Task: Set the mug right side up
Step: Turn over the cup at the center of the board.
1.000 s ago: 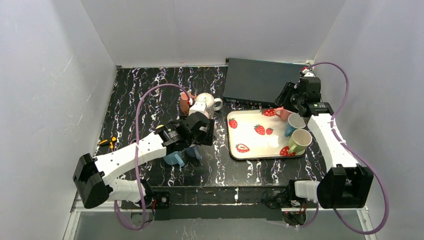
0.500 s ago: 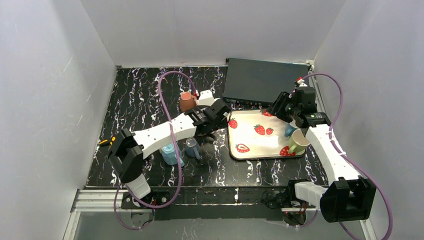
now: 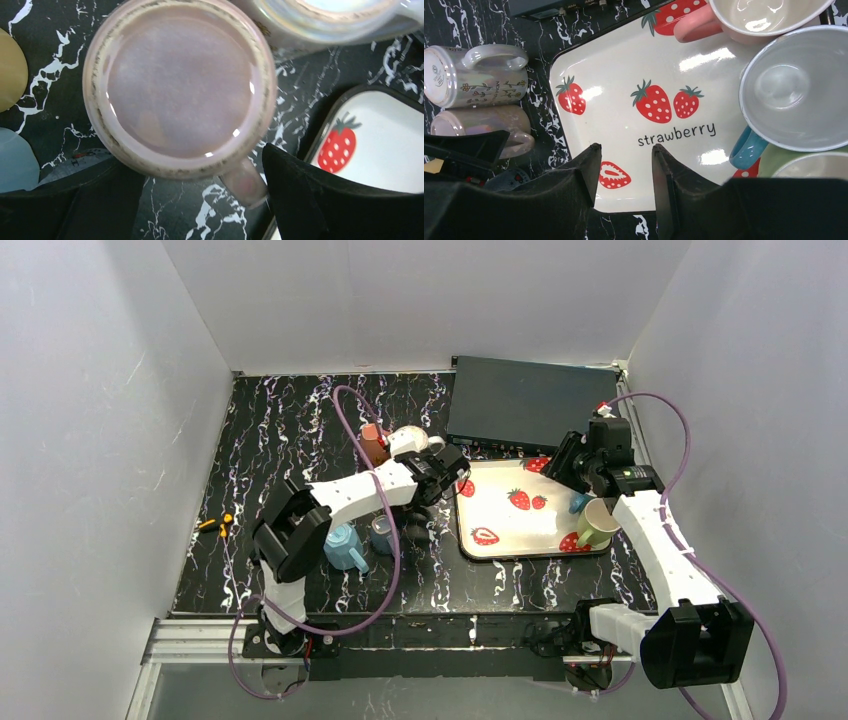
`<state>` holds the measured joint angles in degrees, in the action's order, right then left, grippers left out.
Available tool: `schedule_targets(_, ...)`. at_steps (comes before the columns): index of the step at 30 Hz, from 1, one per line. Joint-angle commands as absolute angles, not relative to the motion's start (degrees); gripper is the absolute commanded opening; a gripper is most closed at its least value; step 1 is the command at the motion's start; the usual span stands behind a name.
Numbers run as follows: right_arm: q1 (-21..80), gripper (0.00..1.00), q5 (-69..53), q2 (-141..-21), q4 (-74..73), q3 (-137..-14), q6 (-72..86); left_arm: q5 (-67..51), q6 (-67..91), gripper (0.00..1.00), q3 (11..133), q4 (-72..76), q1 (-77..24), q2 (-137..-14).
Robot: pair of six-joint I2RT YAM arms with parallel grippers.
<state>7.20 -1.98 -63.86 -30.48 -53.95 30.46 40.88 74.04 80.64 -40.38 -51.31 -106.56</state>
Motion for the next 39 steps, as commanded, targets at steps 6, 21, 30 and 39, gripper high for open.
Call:
schedule_targets(6, 7.37, 0.50, -0.86, -63.48, -30.79, -57.42, 29.93, 44.44, 78.66, 0.63, 76.62, -40.37, -48.06, -102.82)
schedule_targets(21, 7.30, 0.49, -2.55, -63.77, -29.76, -56.25, 31.55, 41.38, 69.92, 0.28, 70.74, -33.69, -45.38, -95.42)
schedule_targets(30, 7.34, 0.48, -2.58, -62.98, -30.11, -56.34, 31.81, 32.27, 68.20, 0.27, 69.12, -31.08, -41.31, -96.06)
schedule_targets(39, 7.32, 0.46, -3.17, -62.71, -29.77, -55.44, 32.17, 30.11, 66.64, 0.32, 68.91, -30.27, -40.25, -96.47)
